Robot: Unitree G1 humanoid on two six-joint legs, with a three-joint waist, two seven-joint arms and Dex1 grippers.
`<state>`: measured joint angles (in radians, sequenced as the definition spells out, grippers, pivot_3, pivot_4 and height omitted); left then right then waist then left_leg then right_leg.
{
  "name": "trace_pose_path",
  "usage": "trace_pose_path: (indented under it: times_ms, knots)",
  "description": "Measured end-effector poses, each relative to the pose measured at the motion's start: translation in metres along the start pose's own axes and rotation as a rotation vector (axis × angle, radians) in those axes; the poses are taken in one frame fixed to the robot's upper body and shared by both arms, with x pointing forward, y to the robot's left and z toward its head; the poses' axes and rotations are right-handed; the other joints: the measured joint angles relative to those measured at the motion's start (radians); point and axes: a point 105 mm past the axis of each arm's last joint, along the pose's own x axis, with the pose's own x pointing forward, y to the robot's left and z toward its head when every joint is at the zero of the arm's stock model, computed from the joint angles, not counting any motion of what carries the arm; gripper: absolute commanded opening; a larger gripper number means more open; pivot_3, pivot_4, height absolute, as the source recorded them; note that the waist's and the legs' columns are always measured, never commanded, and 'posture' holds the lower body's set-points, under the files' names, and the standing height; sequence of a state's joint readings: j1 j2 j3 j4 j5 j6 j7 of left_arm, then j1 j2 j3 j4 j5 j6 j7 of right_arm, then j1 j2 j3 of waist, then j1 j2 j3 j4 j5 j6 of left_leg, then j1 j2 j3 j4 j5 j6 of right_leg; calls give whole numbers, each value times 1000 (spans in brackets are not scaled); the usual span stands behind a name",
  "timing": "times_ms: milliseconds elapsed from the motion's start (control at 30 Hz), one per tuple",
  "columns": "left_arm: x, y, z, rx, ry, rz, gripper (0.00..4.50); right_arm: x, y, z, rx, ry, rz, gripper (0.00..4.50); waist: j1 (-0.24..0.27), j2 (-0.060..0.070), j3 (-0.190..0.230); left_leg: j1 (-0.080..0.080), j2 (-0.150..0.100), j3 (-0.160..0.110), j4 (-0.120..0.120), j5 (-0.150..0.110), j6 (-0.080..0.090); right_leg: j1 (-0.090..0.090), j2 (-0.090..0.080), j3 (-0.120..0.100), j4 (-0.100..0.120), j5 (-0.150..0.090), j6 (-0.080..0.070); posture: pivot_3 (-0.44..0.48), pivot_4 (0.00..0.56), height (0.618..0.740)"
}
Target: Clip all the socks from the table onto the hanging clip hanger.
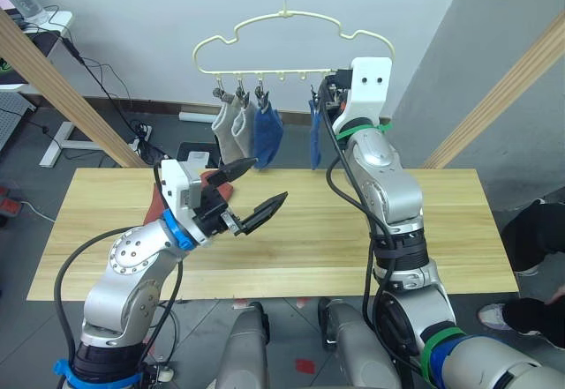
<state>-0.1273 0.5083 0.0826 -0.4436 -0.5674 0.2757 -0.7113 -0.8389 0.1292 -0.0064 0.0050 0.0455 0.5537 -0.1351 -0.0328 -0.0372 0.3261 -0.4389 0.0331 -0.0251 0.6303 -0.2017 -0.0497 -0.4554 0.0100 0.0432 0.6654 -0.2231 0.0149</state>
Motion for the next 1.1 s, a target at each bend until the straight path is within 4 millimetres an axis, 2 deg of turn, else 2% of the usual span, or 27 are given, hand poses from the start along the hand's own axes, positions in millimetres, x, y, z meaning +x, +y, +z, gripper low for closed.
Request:
trace_pose_path:
  times_ms: [400, 500, 600, 700, 933, 1100]
  knots:
    - [0, -3, 3, 8, -6, -6, 4500, 0, 4, -2, 41, 12, 28, 1998, 0, 0, 0, 0, 0, 0, 0, 0, 0, 0, 0, 0, 0, 0, 0, 16, 330, 740]
    - [0, -3, 2, 8, -6, -6, 4500, 0, 5, -3, 47, 14, 32, 1429, 0, 0, 0, 0, 0, 0, 0, 0, 0, 0, 0, 0, 0, 0, 0, 15, 330, 740]
    - [0, -3, 2, 8, -6, -6, 4500, 0, 5, -3, 48, 12, 32, 488, 0, 0, 0, 0, 0, 0, 0, 0, 0, 0, 0, 0, 0, 0, 0, 15, 329, 740]
    - [0, -3, 3, 8, -6, -6, 4500, 0, 4, -2, 49, 8, 31, 4, 0, 0, 0, 0, 0, 0, 0, 0, 0, 0, 0, 0, 0, 0, 0, 15, 328, 740]
    - [0, -3, 2, 8, -6, -6, 4500, 0, 4, -2, 43, 11, 45, 4, 0, 0, 0, 0, 0, 0, 0, 0, 0, 0, 0, 0, 0, 0, 1, 5, 332, 740]
    - [-3, 0, 0, 13, 16, 8, 4500, -6, -10, 2, 64, 66, 163, 4, 1, 0, 0, 0, 0, 0, 0, 0, 0, 0, 0, 0, 0, -1, 1, -5, 334, 740]
